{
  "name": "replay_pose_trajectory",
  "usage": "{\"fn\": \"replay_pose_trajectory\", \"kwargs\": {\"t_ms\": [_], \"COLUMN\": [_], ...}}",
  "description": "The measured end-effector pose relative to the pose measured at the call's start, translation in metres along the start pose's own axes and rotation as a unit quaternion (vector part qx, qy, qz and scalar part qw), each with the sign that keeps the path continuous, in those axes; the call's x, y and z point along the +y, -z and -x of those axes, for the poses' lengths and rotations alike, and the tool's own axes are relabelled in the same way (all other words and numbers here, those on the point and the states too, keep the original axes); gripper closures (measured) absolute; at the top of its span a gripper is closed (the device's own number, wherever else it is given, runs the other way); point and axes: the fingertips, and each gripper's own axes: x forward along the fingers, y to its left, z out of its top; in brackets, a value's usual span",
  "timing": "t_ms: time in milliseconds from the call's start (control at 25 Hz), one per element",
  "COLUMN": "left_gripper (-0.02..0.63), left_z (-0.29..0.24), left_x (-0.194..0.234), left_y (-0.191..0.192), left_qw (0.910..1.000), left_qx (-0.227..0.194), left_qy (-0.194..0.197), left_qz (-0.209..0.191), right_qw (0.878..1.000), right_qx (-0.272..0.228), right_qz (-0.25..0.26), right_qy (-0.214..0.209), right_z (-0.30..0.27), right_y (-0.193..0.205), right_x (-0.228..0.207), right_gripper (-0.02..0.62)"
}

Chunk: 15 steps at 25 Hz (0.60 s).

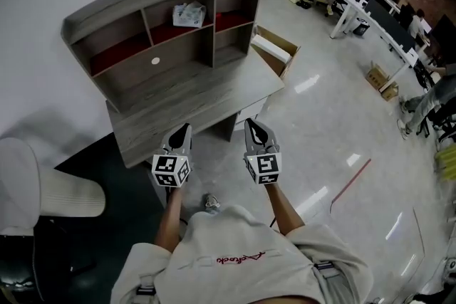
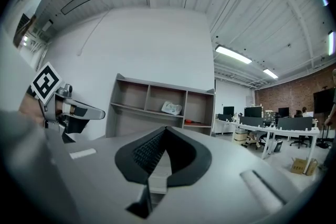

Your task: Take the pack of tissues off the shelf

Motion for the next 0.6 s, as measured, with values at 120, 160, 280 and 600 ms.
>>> {"fn": "replay_pose_trajectory", "kwargs": {"t_ms": [120, 160, 280, 600], "left_gripper": [0.607, 0.607, 0.607, 0.607], "left_z": [-0.024, -0.032, -0.052, -0.103], "left_x": [0.019, 0.025, 0.044, 0.079], "left_y": [-0.003, -0.004, -0.008, -0.016], "left_qw": [1.0, 0.9999, 0.9998, 0.9991], "left_qx": [-0.001, 0.0, 0.001, 0.0], "left_qy": [0.009, 0.012, 0.02, 0.042], "left_qz": [-0.002, -0.001, 0.003, -0.001], "right_qw": [1.0, 1.0, 1.0, 0.999], "right_qx": [0.001, 0.001, 0.004, 0.02], "right_qz": [0.0, 0.001, 0.004, 0.006], "right_qy": [0.013, 0.016, 0.022, 0.043], "right_z": [-0.03, -0.04, -0.065, -0.112], "right_y": [0.0, 0.0, 0.001, 0.014], "right_x": [-0.008, -0.01, -0.011, -0.024], "right_gripper": [0.588, 0.588, 0.588, 0.588]}}
